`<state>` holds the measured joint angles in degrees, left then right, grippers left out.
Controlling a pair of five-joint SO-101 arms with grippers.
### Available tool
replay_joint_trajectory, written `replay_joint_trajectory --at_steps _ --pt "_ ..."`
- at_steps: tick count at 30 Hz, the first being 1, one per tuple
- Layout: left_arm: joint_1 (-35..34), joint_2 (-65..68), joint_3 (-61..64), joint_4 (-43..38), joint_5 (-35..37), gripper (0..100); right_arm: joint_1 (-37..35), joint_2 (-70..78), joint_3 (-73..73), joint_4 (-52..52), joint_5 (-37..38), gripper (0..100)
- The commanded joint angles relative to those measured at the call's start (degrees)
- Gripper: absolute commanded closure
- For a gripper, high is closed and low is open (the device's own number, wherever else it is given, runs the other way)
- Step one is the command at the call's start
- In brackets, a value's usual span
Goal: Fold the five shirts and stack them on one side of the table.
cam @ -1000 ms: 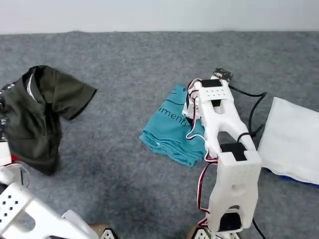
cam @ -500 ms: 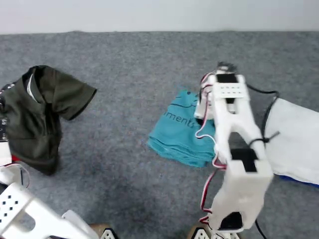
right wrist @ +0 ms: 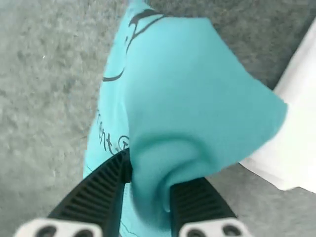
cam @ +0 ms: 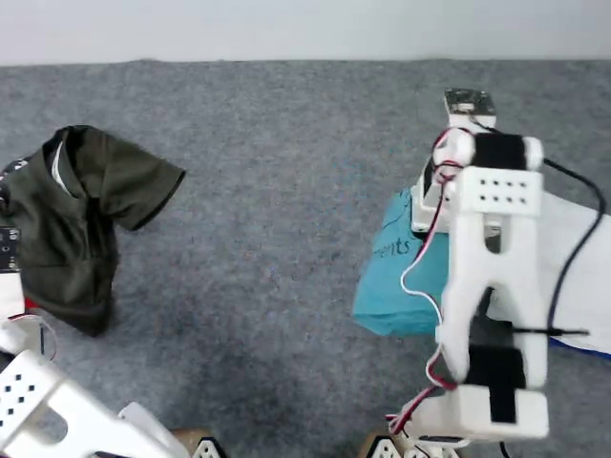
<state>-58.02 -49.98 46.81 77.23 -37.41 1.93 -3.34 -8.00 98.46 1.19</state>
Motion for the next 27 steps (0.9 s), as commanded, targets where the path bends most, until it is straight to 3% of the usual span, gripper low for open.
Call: replay_joint_trajectory --at_steps 1,12,27 --pt "0.3 -0.9 -1.0 -0.1 -0.7 98 4.0 -7.8 -1.4 0.4 3.6 99.1" --pt "0.3 -0.9 -0.7 -0.1 -0.7 98 17.4 -13.3 -1.4 -6.1 12.2 99.1" --pt "0.3 -0.9 -0.7 -0.1 -0.7 98 29.1 -6.7 -1.3 -12.8 19.1 99.1"
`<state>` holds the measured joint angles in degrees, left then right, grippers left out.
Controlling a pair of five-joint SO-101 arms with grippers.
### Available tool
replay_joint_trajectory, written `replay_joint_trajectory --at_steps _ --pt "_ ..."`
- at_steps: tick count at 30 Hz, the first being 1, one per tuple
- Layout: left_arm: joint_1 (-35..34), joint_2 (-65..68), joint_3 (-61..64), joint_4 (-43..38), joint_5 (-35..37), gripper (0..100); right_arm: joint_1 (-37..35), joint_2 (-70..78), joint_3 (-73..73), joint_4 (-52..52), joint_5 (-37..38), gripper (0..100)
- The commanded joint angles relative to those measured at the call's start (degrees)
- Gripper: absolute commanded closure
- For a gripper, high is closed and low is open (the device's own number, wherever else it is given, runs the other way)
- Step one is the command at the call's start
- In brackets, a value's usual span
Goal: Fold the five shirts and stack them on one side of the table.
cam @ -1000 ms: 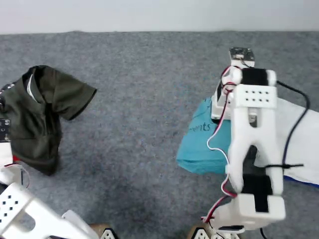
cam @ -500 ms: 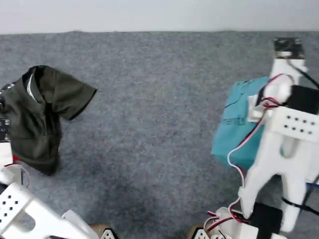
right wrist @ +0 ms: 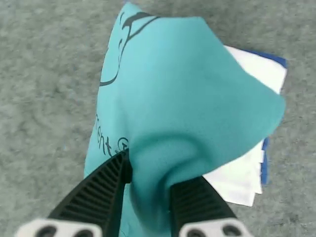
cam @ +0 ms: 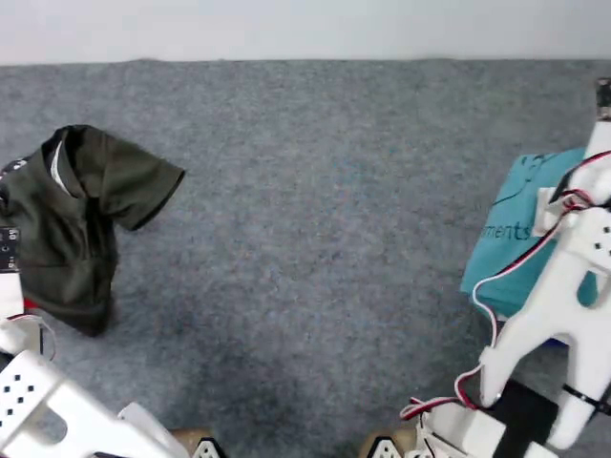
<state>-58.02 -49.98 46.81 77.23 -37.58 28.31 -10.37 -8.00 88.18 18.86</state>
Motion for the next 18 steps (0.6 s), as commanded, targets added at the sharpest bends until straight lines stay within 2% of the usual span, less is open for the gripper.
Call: replay_joint_trajectory --at_steps 1,8,13,15,18 --pt "0.3 -0.9 -0.7 -0.1 -0.5 98 3.5 1.0 -1.3 -3.6 2.1 99.1" --pt "0.3 -0.9 0.6 -0.1 -0.6 98 6.0 8.7 -1.3 -11.4 7.1 99.0" --pt "0.3 -1.1 1.8 -0.1 -0.6 98 9.1 13.8 -2.4 -15.4 14.8 97.6" --pt "0.3 -1.0 1.7 -0.5 -0.6 98 10.2 14.5 -4.5 -14.5 15.0 89.8" --pt "0.3 -0.9 1.8 -1.6 -0.6 98 11.8 15.1 -7.8 -12.6 14.9 72.5"
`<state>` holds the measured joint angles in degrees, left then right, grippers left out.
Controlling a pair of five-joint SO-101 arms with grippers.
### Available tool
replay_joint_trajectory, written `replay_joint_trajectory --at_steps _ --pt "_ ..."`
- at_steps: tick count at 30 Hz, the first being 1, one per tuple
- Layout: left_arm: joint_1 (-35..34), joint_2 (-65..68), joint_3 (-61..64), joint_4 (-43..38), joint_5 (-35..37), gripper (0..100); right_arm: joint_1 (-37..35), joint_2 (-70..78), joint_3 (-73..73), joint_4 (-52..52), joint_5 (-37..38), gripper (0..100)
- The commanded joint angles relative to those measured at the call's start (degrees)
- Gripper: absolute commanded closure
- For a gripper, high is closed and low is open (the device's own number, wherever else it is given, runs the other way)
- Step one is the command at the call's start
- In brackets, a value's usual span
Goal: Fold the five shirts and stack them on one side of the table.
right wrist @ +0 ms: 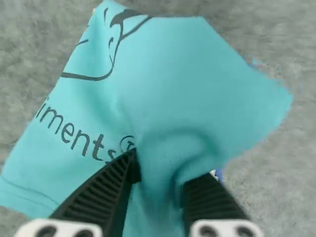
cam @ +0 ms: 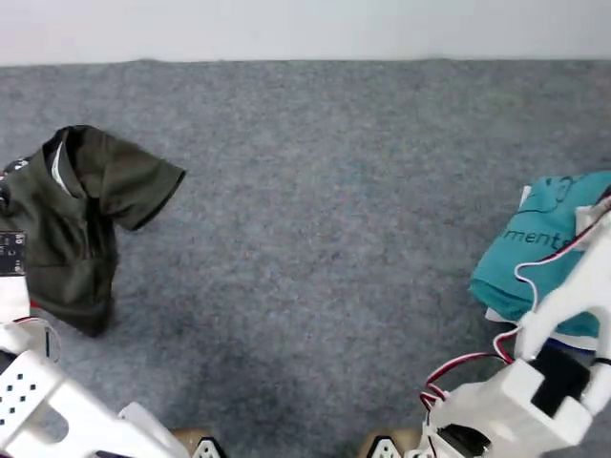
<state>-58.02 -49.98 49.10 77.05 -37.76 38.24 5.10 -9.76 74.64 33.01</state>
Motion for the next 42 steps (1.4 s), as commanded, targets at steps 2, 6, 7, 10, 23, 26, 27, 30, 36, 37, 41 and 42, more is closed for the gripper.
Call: replay_joint_trajectory --at_steps 2,6,7,10,23,26,27,30,36,37,41,42 --pt "0.3 -0.9 -0.5 -1.5 -0.4 98 2.5 -0.5 -8.5 1.8 0.7 67.0" --pt "0.3 -0.9 -0.5 -1.5 -0.4 98 2.3 -0.5 -13.0 5.1 0.7 69.7" --pt "0.3 -0.9 -0.5 -1.5 -0.4 98 2.2 -0.5 -14.0 6.3 0.7 71.2" --pt "0.3 -0.9 -0.5 -1.5 -0.4 98 1.6 -0.5 -14.9 10.0 0.7 79.5" --pt "0.3 -1.2 -0.5 -1.1 -0.4 98 -10.3 6.9 -8.0 23.9 -8.5 98.8" --pt "0.2 -1.2 -0.5 -1.1 -0.4 98 -12.3 12.7 -6.5 21.8 -11.3 98.9" --pt "0.2 -1.2 -0.5 -1.1 -0.4 98 -12.4 14.6 -6.3 21.0 -12.4 98.9" --pt "0.0 -1.2 -0.5 -1.1 -0.4 98 -13.3 20.1 -6.4 19.9 -14.3 98.9" --pt "0.2 -1.3 -0.7 -1.1 -0.2 98 -16.3 20.7 -10.2 26.4 -14.4 98.9" --pt "0.2 -1.3 -0.8 -1.1 -0.2 98 -16.8 18.9 -11.6 27.9 -14.4 98.9" --pt "0.3 -1.3 -1.0 -1.1 -0.1 98 -17.1 8.4 -13.3 28.2 -14.5 98.9" --pt "0.3 -1.3 -1.0 -1.1 -0.2 98 -17.3 5.7 -13.2 28.2 -14.7 98.9"
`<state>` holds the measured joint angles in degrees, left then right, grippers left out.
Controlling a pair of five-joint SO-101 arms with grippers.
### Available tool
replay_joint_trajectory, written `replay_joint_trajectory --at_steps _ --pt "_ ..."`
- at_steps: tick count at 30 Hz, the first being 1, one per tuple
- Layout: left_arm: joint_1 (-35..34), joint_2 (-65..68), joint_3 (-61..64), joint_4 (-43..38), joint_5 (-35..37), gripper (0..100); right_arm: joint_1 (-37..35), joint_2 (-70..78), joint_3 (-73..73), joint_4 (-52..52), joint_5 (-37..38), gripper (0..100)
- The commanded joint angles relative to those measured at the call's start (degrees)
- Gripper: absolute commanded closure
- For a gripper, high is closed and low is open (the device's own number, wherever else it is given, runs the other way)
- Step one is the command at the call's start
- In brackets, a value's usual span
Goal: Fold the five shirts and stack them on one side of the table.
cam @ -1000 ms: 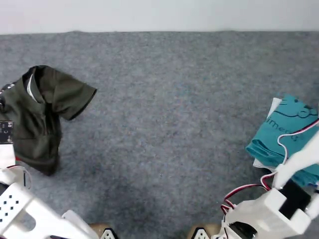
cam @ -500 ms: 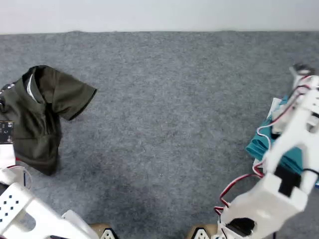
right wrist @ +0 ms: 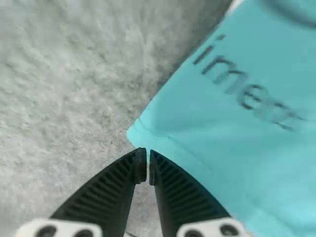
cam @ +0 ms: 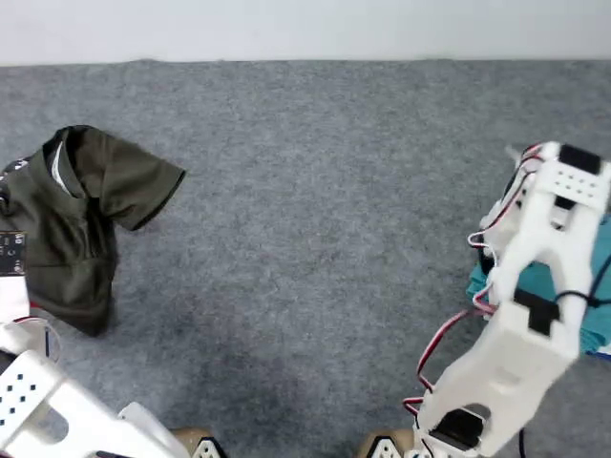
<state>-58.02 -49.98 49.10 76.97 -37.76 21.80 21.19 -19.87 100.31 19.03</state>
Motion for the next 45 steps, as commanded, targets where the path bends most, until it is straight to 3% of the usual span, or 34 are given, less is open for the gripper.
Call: replay_joint_trajectory --at_steps 1,5,13,24,32,36,41,45 --pt "0.3 -1.3 -1.2 -1.4 -0.4 98 -1.4 -12.7 -3.0 2.5 -0.7 98.9" --pt "2.9 -0.8 -3.5 -1.5 -0.4 91 -2.9 -20.0 0.3 2.5 -0.8 98.9" --pt "16.2 3.3 -3.9 -5.0 -0.3 82 -6.4 -27.8 17.1 2.5 -0.8 98.9" --pt "17.1 39.9 -26.9 -4.7 -0.4 79 -8.1 -35.6 35.2 2.4 -0.8 98.9" --pt "22.1 62.9 -38.1 -4.9 -1.8 77 -8.0 -39.3 42.2 2.4 -0.9 98.9" --pt "24.2 71.4 -43.2 -5.1 1.8 80 -8.0 -43.0 45.6 2.4 -0.9 98.9" --pt "26.6 75.3 -49.2 -2.5 4.3 99 -8.0 -48.7 50.3 2.4 -0.9 98.9" --pt "30.7 73.7 -53.8 3.8 7.3 99 -7.9 -54.4 54.2 2.4 -0.9 99.0"
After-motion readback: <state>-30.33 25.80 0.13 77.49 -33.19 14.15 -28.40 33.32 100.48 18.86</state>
